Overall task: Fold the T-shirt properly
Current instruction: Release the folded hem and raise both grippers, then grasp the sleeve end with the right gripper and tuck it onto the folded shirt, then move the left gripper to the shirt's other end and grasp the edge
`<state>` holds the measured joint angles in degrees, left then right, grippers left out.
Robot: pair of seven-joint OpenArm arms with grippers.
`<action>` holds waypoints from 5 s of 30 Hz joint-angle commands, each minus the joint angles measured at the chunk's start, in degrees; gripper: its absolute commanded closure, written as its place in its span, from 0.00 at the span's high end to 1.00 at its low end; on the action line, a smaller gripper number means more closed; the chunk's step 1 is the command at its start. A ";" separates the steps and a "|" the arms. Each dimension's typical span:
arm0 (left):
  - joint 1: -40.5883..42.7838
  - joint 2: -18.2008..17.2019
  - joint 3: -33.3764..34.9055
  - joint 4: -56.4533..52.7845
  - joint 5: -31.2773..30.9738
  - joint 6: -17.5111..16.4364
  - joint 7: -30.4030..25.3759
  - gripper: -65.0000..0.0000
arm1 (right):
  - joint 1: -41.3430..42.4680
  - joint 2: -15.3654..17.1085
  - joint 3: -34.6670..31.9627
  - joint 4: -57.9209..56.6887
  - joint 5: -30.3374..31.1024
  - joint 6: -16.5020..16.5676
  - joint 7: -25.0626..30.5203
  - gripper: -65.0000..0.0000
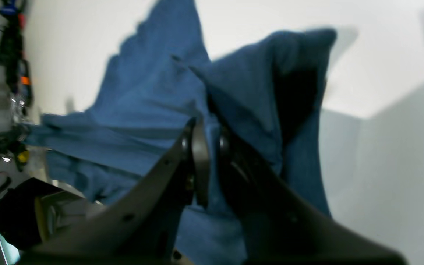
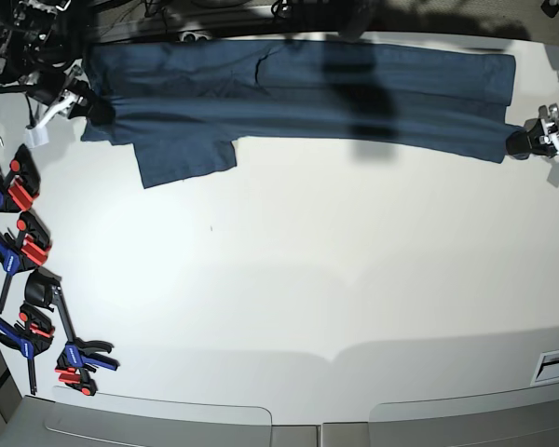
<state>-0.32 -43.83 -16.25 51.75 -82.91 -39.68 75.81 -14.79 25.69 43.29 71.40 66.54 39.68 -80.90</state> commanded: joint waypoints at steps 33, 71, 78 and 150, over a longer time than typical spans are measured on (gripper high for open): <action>-0.81 -6.73 -5.79 2.12 -2.09 -0.32 3.26 0.29 | 0.57 8.33 0.70 0.98 0.52 0.32 0.90 0.21; -0.79 -6.82 -22.38 6.43 -2.09 -0.32 0.87 0.29 | 18.88 -5.79 -16.39 -1.03 -23.15 0.07 16.04 0.45; -0.76 -6.82 -22.38 6.43 -2.09 -0.32 0.87 0.29 | 18.91 -6.67 -16.37 -1.03 -23.12 -1.16 16.00 0.40; 5.07 -4.92 -22.38 6.43 -2.09 -0.32 2.99 0.41 | -13.99 -19.52 -11.17 48.83 8.79 0.32 0.90 0.35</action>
<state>5.26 -47.07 -38.22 57.30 -83.61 -39.68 79.11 -28.69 5.85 31.94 119.13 74.15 39.68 -80.93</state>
